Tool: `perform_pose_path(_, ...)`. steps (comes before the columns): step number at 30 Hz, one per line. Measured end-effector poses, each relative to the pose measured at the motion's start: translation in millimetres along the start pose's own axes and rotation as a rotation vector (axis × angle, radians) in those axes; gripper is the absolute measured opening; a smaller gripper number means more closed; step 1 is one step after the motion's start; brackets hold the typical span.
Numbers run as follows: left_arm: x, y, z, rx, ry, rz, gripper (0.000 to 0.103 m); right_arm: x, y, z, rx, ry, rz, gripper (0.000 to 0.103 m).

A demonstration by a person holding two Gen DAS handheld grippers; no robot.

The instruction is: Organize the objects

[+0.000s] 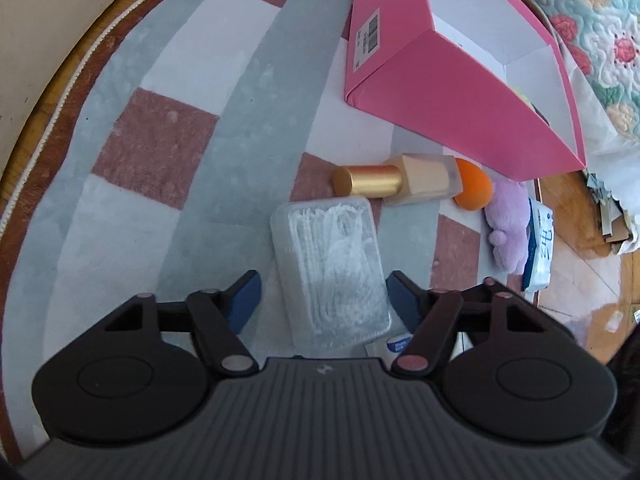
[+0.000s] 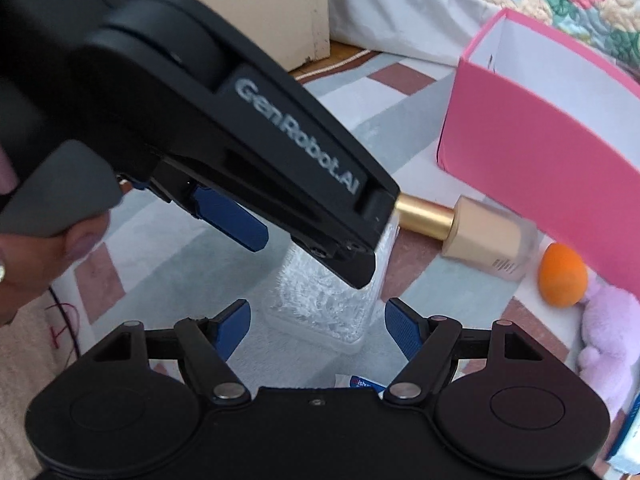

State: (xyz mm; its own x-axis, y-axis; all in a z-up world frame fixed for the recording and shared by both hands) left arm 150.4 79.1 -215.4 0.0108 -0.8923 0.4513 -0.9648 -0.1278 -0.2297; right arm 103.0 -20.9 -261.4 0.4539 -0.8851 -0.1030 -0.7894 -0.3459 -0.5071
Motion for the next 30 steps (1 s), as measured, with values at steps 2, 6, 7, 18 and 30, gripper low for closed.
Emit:
perform_pose_path(2,-1.2,-0.2,0.4,0.010,0.012,-0.002,0.052,1.4,1.1,4.7,-0.007,0.000,0.013,0.071)
perform_pose_path(6,1.5,2.3,5.5,0.045,-0.027,-0.018,0.044,1.3,3.4,5.1,0.010,-0.008,0.029,0.069)
perform_pose_path(7,4.0,2.9,5.3,0.057,-0.038,-0.011,0.044,1.6,3.8,5.1,0.016,-0.007,0.036,0.069)
perform_pose_path(18,9.6,20.4,-6.3,0.069,-0.032,0.018,0.038,-5.2,10.2,-10.5,0.039,0.006,0.046,0.068)
perform_pose_path(30,50.5,32.6,-69.2,0.237,0.045,0.126,0.037,-2.1,0.5,-90.9,0.192,0.041,0.032,0.068)
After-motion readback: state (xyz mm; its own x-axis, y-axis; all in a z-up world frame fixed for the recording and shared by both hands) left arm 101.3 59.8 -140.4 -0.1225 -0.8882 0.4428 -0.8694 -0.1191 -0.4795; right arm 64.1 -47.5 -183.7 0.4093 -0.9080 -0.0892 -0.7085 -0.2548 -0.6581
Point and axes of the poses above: each gripper's, at about its wrist camera, not at the fingertips, and z roughly the way its jaws point, x to its right, y to its underside, the point moved 5 cm from there along z, roughly the way its jaws point, and after that the axes turned 2 degrees about z, right-handed, at the moved point
